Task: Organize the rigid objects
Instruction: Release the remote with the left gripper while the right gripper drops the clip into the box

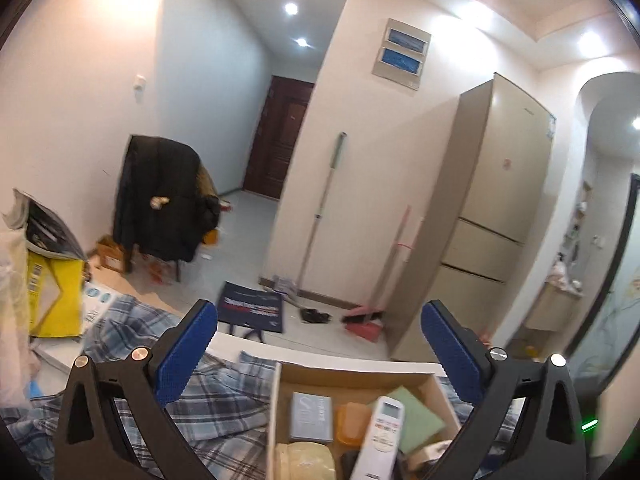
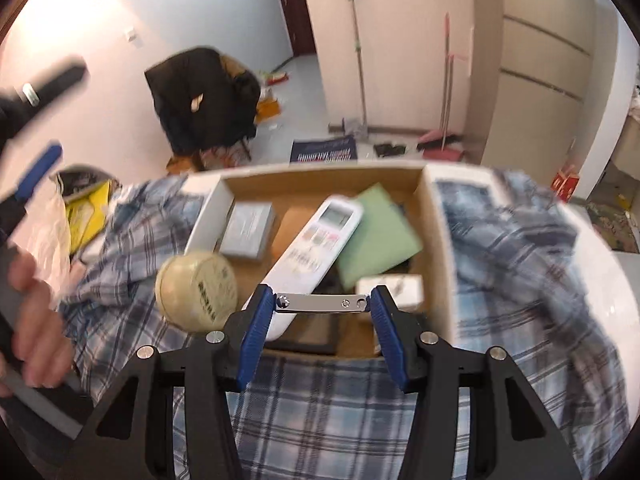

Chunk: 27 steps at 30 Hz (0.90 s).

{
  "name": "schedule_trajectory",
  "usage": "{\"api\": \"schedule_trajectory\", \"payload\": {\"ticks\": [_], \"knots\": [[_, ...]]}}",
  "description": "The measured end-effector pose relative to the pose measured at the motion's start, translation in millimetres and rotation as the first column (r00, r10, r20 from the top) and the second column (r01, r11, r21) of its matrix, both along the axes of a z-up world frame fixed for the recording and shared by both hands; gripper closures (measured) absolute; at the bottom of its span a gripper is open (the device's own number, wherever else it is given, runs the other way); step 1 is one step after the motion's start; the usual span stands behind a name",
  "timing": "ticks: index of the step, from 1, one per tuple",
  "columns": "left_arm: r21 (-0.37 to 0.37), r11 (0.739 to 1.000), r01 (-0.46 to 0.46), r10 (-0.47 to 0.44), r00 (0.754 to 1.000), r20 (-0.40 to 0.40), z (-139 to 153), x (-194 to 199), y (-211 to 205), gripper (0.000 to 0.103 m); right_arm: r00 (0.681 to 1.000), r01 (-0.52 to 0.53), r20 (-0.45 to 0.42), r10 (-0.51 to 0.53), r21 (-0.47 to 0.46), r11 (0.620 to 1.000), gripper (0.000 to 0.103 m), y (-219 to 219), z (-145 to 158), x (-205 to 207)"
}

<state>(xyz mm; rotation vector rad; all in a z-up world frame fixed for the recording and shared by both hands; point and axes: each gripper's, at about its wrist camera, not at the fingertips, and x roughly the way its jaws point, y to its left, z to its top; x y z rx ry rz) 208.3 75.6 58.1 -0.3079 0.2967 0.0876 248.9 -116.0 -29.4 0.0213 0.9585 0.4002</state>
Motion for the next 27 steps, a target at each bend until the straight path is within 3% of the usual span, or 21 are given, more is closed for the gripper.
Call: {"api": "schedule_trajectory", "payload": {"ticks": [3,7,13,19,27], "knots": [[0.028,0.999,0.018,-0.018,0.999,-0.029,0.1,3.2,-6.8,0.0,0.998,0.004,-0.059,-0.003,0.018,1.0,0.053,6.4,-14.7,4.4],[0.133,0.991,0.02,-0.008,0.996,-0.085,-5.7,11.6,-20.1,0.0,0.995,0.054,-0.082,-0.052,0.015,0.998,0.053,7.0,-27.3,11.2],[0.047,0.996,0.074,-0.068,0.989,-0.131,-10.7,19.3,-14.4,0.0,0.993,0.012,-0.117,-0.011,0.014,1.0,0.053,18.2,-39.2,12.3],[0.09,0.995,0.053,-0.042,0.992,-0.119,-6.3,16.0,-12.7,0.0,0.991,-0.007,-0.131,0.008,0.011,1.0,0.053,30.1,-47.4,12.9],[0.056,0.996,0.068,-0.061,0.991,-0.117,-4.7,17.4,-6.2,0.0,0.991,0.015,-0.132,-0.013,0.017,1.0,0.053,27.6,-46.5,21.1]]}}
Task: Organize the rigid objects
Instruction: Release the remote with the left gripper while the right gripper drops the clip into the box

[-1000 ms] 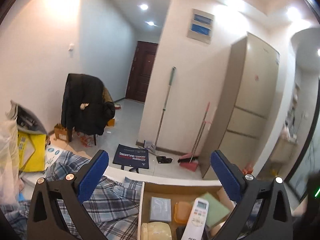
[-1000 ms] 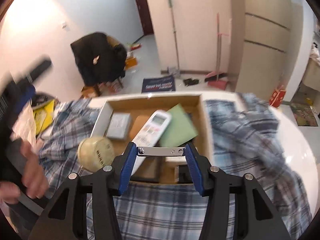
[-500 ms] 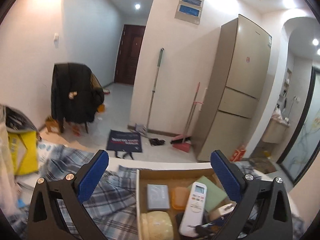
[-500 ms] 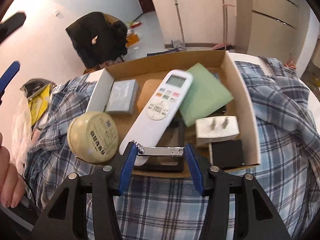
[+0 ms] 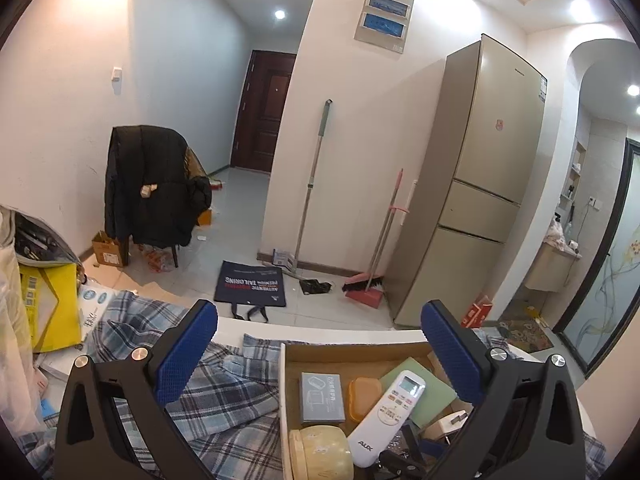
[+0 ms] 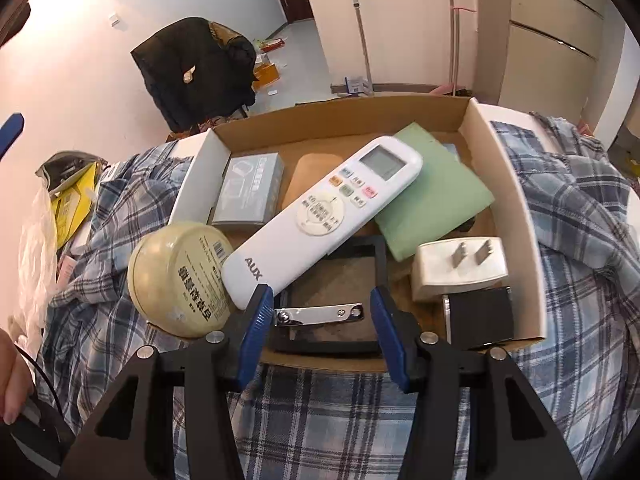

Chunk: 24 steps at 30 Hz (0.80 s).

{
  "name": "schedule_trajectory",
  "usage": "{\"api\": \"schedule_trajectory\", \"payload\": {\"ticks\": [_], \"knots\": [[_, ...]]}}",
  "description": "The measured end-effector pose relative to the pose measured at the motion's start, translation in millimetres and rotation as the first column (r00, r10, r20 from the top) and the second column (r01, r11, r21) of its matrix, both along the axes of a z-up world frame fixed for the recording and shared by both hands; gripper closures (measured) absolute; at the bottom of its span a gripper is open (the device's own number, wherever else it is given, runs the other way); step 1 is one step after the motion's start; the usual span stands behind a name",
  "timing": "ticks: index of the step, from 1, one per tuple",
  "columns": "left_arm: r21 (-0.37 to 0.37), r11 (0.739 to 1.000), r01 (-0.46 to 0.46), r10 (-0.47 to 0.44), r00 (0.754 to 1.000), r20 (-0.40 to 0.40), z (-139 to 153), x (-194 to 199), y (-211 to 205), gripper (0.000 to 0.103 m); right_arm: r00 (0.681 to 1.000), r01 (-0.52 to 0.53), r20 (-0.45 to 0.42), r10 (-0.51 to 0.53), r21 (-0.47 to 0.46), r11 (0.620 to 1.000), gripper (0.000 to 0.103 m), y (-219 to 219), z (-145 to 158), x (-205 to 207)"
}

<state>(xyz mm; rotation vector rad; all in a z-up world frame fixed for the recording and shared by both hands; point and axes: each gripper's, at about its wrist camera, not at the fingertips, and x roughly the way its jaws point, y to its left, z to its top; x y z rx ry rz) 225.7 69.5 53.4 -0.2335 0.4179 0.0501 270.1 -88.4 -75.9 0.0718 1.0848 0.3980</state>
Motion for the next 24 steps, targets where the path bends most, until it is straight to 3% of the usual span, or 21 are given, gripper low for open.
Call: {"api": "schedule_trajectory", "payload": {"ticks": [6,11,14,21,24], "knots": [[0.029,0.999,0.022,-0.022,0.999,0.025,5.5,-5.5,-9.2,0.0,0.992,0.035,0.126,-0.031,-0.031,0.999,0.052,-16.3,34.7,-11.2],[0.064,0.996,0.056,-0.061,0.994,0.088,18.9,-18.0,-25.2,0.0,0.951,0.139,0.29,-0.109,-0.084,0.987,0.051,-41.8,68.8,-26.5],[0.082,0.994,0.071,-0.081,0.989,0.125,28.2,-28.6,-39.7,0.0,0.926,0.188,0.342,-0.159,-0.052,0.981,0.051,-64.0,91.0,-34.2],[0.174,0.984,0.039,-0.088,0.955,0.282,70.1,-86.1,-74.6,0.0,0.837,0.221,0.514,-0.187,-0.005,0.975,0.045,-101.1,144.4,-81.0],[0.214,0.976,0.033,-0.104,0.94,0.326,86.5,-112.9,-87.6,0.0,0.785,0.209,0.596,-0.169,0.002,0.978,0.035,-106.2,162.7,-105.6]]}}
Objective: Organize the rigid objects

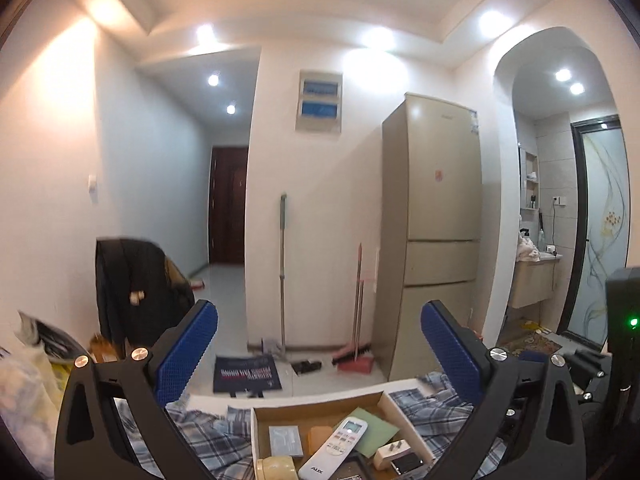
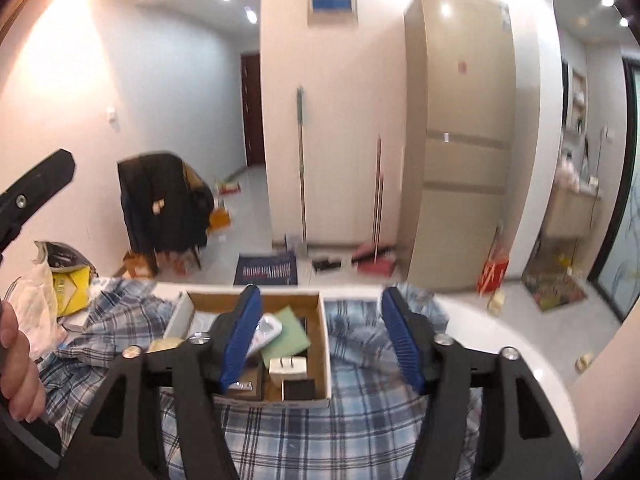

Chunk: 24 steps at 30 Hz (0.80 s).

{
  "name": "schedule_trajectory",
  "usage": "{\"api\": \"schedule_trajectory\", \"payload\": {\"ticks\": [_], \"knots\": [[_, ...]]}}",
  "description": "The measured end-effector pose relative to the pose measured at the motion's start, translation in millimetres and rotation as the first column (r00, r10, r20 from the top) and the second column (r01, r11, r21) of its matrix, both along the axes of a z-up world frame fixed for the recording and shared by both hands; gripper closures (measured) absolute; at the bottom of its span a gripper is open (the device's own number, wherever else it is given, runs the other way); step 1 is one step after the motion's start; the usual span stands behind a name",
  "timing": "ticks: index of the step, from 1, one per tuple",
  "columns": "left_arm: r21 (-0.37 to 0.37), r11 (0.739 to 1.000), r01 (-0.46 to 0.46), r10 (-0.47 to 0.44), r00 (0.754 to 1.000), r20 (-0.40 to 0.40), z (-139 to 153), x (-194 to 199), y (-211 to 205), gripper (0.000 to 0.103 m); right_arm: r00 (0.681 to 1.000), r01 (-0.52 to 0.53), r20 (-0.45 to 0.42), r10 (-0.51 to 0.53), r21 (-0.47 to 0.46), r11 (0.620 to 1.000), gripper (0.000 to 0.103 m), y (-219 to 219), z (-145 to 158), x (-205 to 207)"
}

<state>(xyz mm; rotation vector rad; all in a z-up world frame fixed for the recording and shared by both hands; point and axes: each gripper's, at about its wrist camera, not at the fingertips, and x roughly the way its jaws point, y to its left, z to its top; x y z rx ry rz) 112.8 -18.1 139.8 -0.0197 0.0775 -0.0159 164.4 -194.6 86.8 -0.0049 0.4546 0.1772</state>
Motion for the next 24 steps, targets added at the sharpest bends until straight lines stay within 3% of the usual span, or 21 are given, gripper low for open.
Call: {"api": "schedule_trajectory", "payload": {"ticks": [1,5,6,12,14,16,19,24], "knots": [[0.003,1.0,-0.012,0.012,1.0,0.015,4.1,-9.5,-2.9,0.0,0.999,-0.002,0.036,0.002,0.007,1.0,0.034,-2.3,6.2,-9.3],[0.023,1.0,-0.018,0.015,0.993,0.115,12.8,-61.4,-5.9,0.0,0.988,-0.059,0.151,0.045,0.096,0.994,0.003,-14.2,23.1,-39.9],[0.029,0.999,-0.018,0.014,0.992,0.125,13.5,-69.3,-5.7,0.0,0.982,-0.082,0.177,0.062,0.112,0.99,0.0,-16.0,25.4,-46.3],[0.017,0.999,-0.028,0.024,0.984,0.179,9.1,-121.3,1.3,0.0,0.964,-0.118,0.248,0.091,0.093,0.989,0.0,-11.8,28.7,-73.8],[-0.034,0.998,0.053,-0.047,0.984,0.173,-9.6,-133.0,8.4,0.0,0.953,-0.132,0.285,0.1,0.095,0.987,0.0,-13.7,25.0,-85.5],[-0.037,0.994,0.106,-0.099,0.984,0.151,-33.2,-139.8,11.8,0.0,0.942,-0.135,0.32,0.101,0.086,0.987,0.0,-13.5,12.2,-98.4],[0.003,1.0,0.004,-0.004,0.995,0.103,-72.9,-139.1,15.0,0.0,0.94,-0.153,0.314,0.132,0.045,0.987,0.0,-9.1,-22.9,-108.8],[0.007,0.998,-0.055,0.054,0.994,0.099,-107.2,-127.2,21.5,0.0,0.951,-0.104,0.295,0.093,0.022,0.994,0.0,-7.6,-64.7,-108.1]]}}
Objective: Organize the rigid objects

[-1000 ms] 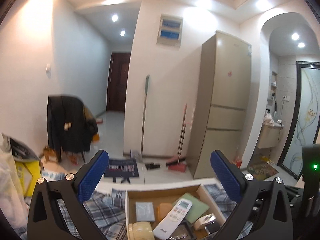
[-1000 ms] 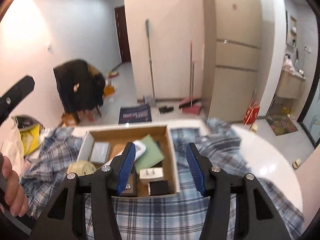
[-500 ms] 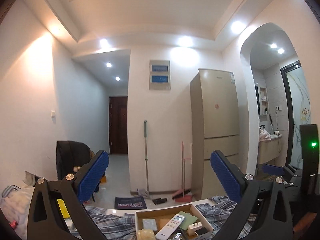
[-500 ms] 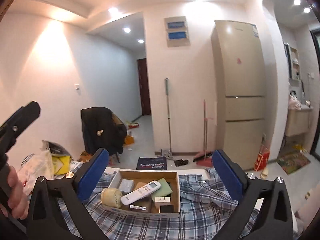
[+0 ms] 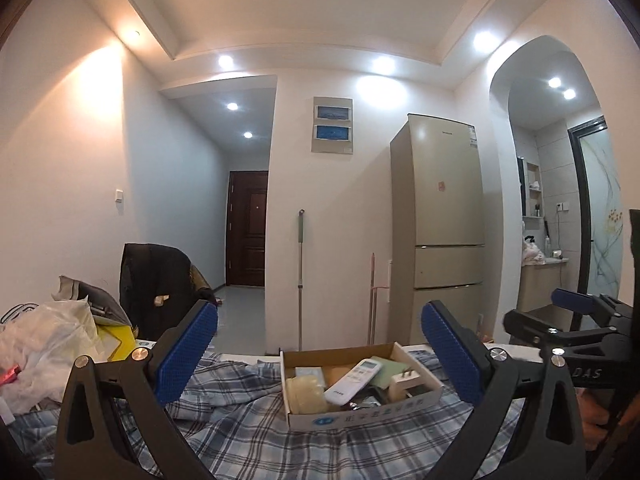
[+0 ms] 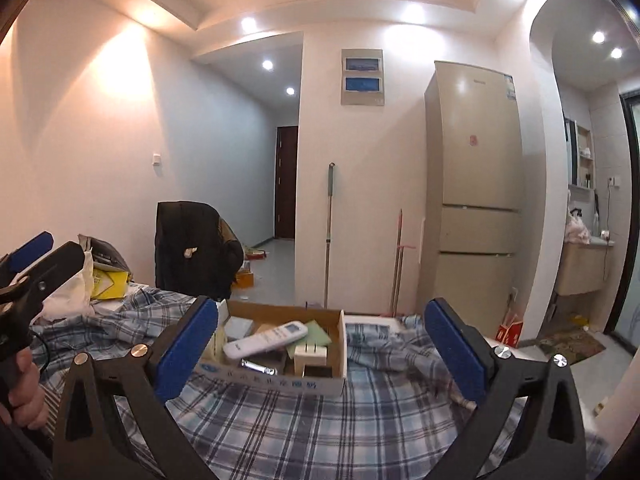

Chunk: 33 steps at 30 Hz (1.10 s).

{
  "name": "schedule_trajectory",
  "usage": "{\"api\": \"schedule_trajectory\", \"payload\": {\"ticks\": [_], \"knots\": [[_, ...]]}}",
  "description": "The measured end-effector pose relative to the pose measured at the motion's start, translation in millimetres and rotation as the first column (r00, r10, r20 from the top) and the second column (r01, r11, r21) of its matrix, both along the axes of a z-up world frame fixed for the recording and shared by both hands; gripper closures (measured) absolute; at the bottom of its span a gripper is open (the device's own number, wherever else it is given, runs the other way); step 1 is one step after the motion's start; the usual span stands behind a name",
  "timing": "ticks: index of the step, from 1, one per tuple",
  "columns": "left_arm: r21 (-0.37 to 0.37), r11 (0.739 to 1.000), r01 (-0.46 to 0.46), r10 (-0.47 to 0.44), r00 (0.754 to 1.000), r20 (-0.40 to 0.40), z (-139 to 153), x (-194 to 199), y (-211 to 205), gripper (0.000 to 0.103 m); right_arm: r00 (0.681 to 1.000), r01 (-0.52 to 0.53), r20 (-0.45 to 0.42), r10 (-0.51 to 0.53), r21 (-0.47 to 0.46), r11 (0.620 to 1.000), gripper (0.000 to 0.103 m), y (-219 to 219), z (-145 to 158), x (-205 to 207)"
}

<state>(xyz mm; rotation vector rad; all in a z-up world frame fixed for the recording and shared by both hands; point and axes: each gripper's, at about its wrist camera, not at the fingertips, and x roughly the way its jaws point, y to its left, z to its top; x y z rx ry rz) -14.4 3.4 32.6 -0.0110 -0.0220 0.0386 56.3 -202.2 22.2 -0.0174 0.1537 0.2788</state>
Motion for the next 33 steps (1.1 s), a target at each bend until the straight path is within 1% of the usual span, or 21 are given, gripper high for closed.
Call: {"api": "schedule_trajectory", "payload": {"ticks": [1,3,4,5,7,10,12,15,17,25,33], "knots": [[0.004,1.0,-0.006,0.006,1.0,-0.008,-5.6,3.3,0.2,0.0,1.0,-0.002,-0.012,0.002,0.012,1.0,0.0,-1.2,-6.8,2.8],[-0.002,1.0,-0.019,0.019,0.999,-0.05,-17.3,8.4,1.7,0.0,1.0,0.01,-0.022,-0.01,0.042,0.999,0.0,-5.8,-16.2,0.5],[-0.026,1.0,-0.017,0.015,0.997,-0.076,-25.0,8.3,4.6,0.0,1.0,0.021,-0.007,-0.02,0.059,0.998,0.0,-7.8,-22.8,-1.5],[-0.036,0.999,-0.016,0.013,0.997,-0.081,-29.4,7.7,4.8,0.0,0.999,0.032,0.007,-0.033,0.059,0.998,0.0,-8.6,-27.0,-6.5],[-0.035,0.999,-0.032,0.029,0.996,-0.082,-28.3,9.7,4.9,0.0,0.998,0.056,0.015,-0.056,0.035,0.998,0.0,-5.5,-31.0,-8.0],[-0.023,1.0,-0.019,0.017,0.996,-0.085,-30.3,11.1,1.9,0.0,0.999,0.042,0.004,-0.043,0.035,0.998,0.0,-5.5,-32.3,-5.2],[-0.01,1.0,-0.026,0.025,0.995,-0.096,-31.2,13.2,-0.8,0.0,0.998,0.06,0.003,-0.06,0.018,0.998,0.0,-3.7,-33.0,-6.0],[-0.006,1.0,-0.03,0.029,0.995,-0.092,-31.6,11.5,-1.6,0.0,0.996,0.085,0.029,-0.086,0.009,0.996,0.0,-3.0,-32.4,-12.4],[-0.002,0.999,-0.033,0.033,0.995,-0.091,-31.3,11.1,-2.9,0.0,0.995,0.084,0.046,-0.085,0.011,0.996,0.0,-3.1,-31.6,-16.1],[-0.004,1.0,-0.03,0.029,0.995,-0.091,-33.4,11.1,-2.6,0.0,0.997,0.077,0.005,-0.078,0.025,0.997,0.0,-7.6,-33.1,-10.5],[0.023,1.0,-0.007,0.009,0.996,-0.09,-34.5,8.8,-6.9,0.0,0.997,0.077,0.013,-0.078,0.01,0.997,0.0,-4.6,-32.6,-12.2]]}}
